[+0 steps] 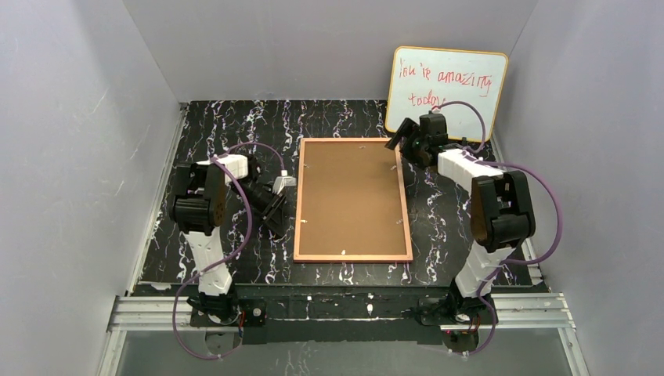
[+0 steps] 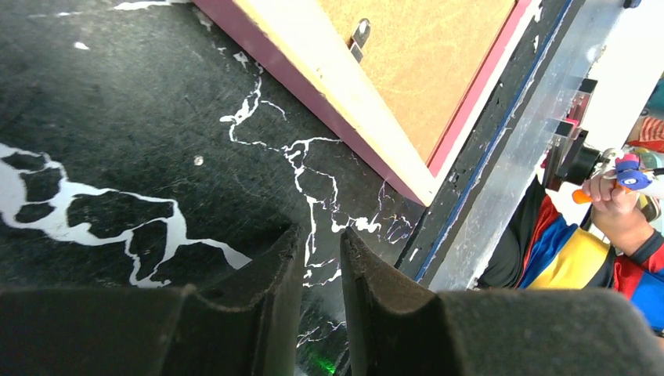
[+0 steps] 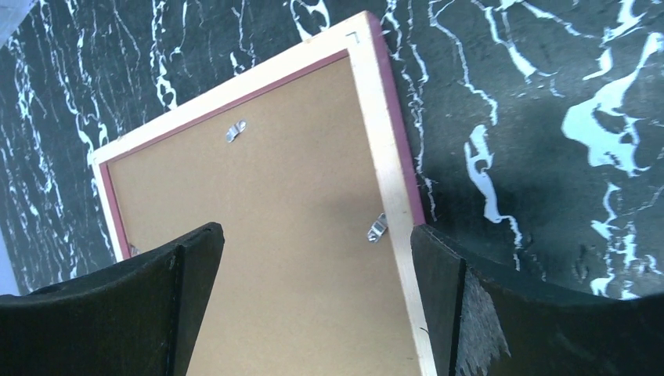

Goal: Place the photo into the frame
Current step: Adjust the photo frame at the center of the board.

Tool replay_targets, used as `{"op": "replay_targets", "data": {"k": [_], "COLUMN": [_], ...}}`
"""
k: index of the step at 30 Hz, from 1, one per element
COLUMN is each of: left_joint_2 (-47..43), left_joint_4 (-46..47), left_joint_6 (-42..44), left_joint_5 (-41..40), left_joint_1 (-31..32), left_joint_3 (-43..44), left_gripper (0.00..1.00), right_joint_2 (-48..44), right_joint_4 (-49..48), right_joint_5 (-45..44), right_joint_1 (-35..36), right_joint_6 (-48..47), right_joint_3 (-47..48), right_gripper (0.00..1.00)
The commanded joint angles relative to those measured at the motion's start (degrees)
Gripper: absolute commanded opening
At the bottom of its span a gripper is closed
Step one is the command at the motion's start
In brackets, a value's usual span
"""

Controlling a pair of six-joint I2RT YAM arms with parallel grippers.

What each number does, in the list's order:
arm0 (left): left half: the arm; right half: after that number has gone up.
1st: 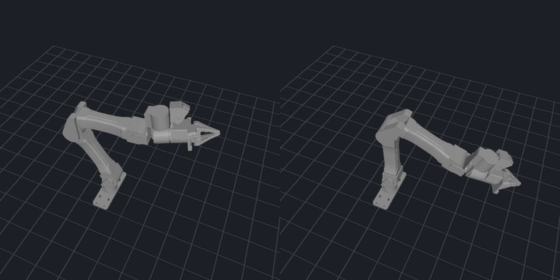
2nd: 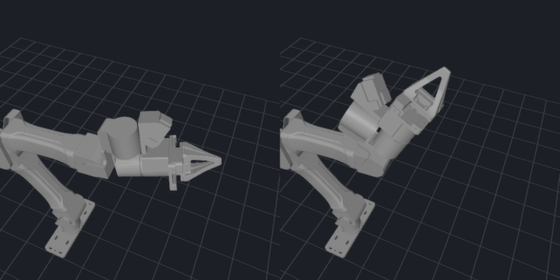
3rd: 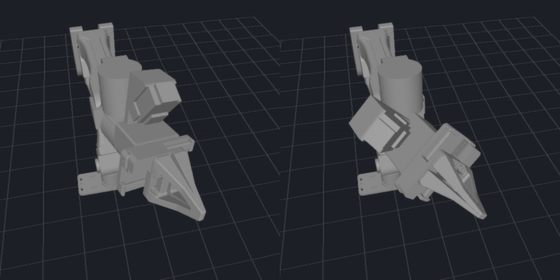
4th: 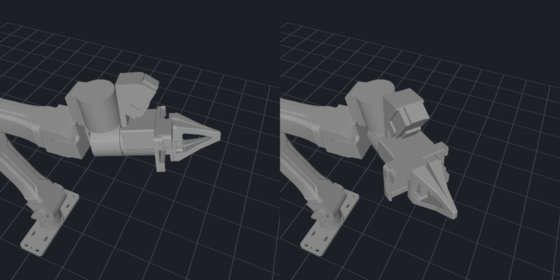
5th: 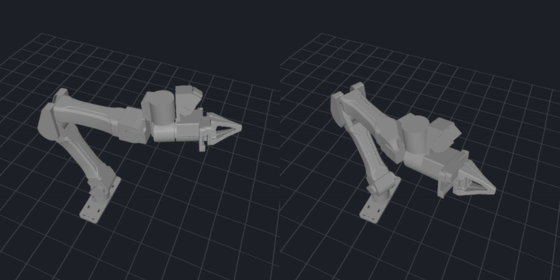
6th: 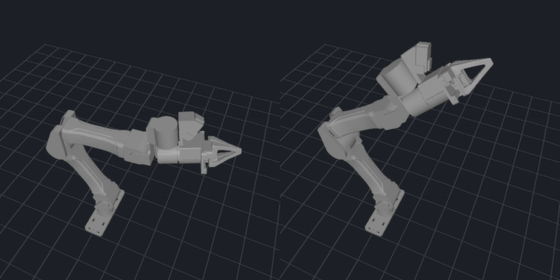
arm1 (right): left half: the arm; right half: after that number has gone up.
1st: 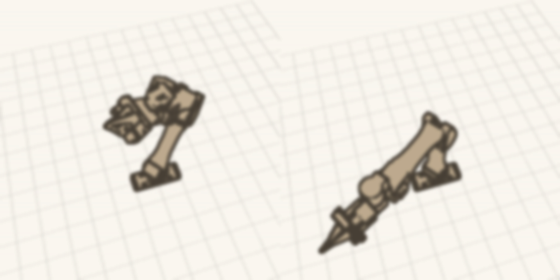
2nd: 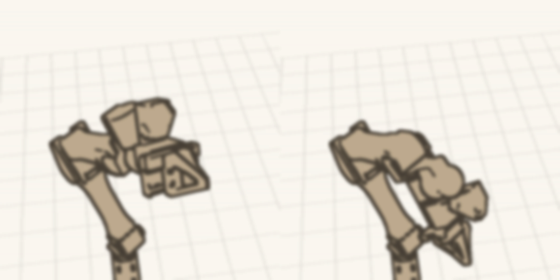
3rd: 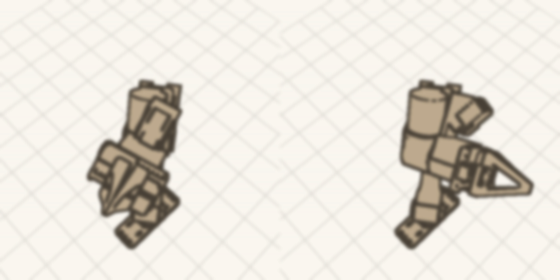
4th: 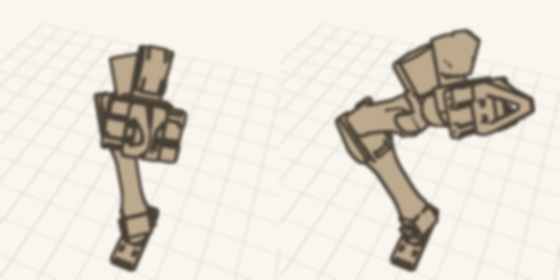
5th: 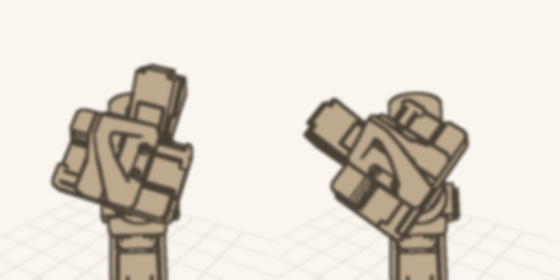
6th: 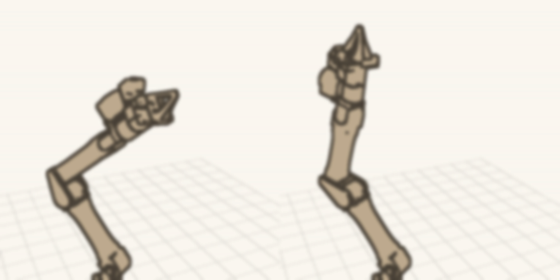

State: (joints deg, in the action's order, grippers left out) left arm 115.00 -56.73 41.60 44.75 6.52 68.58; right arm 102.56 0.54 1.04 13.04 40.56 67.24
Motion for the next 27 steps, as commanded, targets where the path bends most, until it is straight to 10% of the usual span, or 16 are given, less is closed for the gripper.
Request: {"op": "replay_targets", "data": {"k": [1, 13, 27], "left_joint_2": [-1.83, -2.89, -4.93], "left_joint_4": [1.78, 1.1, -4.81], "left_joint_6": [1.88, 2.9, 5.28], "left_joint_5": [-2.7, -3.15, -2.5], "left_joint_1": [1.5, 3.16, 16.72], "left_joint_3": [-1.34, -2.59, -1.45], "left_gripper": [0.23, 0.23, 0.3], "right_joint_2": [2.15, 16.01, 48.87], "right_joint_4": [0.97, 0.08, 19.4], "right_joint_5": [-2.28, 10.1, 20.8], "right_joint_1": [-0.54, 5.95, 22.61], "right_joint_6": [-2.27, -0.48, -3.71], "right_joint_3": [0.63, 12.54, 69.69], "right_gripper": [0.99, 0.94, 0.99]}}
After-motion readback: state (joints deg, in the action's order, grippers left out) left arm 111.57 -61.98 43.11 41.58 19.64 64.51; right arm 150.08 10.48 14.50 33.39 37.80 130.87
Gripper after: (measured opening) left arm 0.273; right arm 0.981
